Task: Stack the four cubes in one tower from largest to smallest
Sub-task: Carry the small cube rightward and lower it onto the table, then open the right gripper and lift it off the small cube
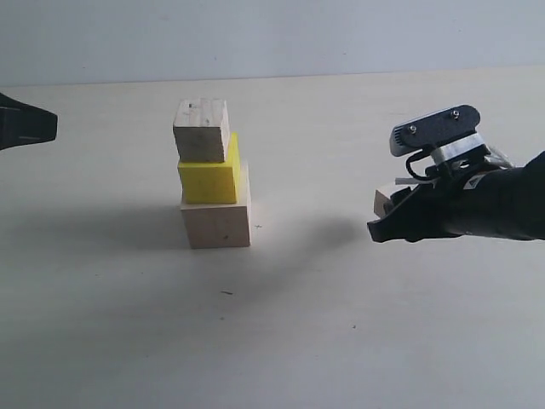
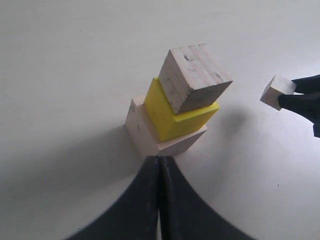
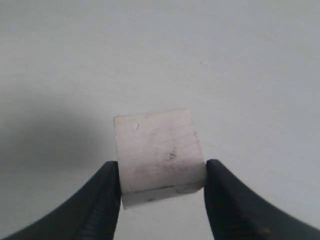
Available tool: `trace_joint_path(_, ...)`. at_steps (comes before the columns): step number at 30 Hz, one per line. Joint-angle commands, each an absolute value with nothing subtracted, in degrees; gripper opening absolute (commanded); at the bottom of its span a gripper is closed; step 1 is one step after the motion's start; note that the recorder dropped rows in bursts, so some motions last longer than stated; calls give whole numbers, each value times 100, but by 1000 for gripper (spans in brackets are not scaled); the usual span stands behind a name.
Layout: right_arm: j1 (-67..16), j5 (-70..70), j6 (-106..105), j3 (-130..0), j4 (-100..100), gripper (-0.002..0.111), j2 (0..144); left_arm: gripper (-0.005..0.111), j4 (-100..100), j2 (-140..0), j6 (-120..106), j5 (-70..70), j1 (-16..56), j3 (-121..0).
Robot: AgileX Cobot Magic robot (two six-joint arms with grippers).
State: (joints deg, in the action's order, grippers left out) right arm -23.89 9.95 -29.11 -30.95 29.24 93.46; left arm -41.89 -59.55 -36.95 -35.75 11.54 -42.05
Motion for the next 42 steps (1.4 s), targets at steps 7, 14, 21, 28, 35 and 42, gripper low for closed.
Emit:
trace_joint_path(7, -2397, 992, -2845, -3124, 2931, 0, 9626, 0, -4260, -5975, -3734, -3503, 1135, -4202)
trace_joint_path(14, -2397, 696, -2832, -3124, 2931, 15, 9626, 0, -4260, -5975, -3748, -3503, 1135, -4202)
trace_joint_path(21, -2397, 618, -2832, -3124, 2974, 45, 9626, 0, -4260, -5975, -3748, -3503, 1135, -4202)
trace_joint_path(28, -2397, 529, -2799, -3124, 2974, 60, 9626, 0, -4260, -5975, -3748, -3503, 1135, -4202)
trace_joint_path(35, -2397, 341, -2803, -3124, 2994, 61, 9534, 0, -4260, -5975, -3748, -3503, 1135, -4202)
trace_joint_path(42, -2397, -1019, -2791, -3652, 2971, 61, 8911, 0, -4241, -5975, -3746, -3513, 1135, -4202)
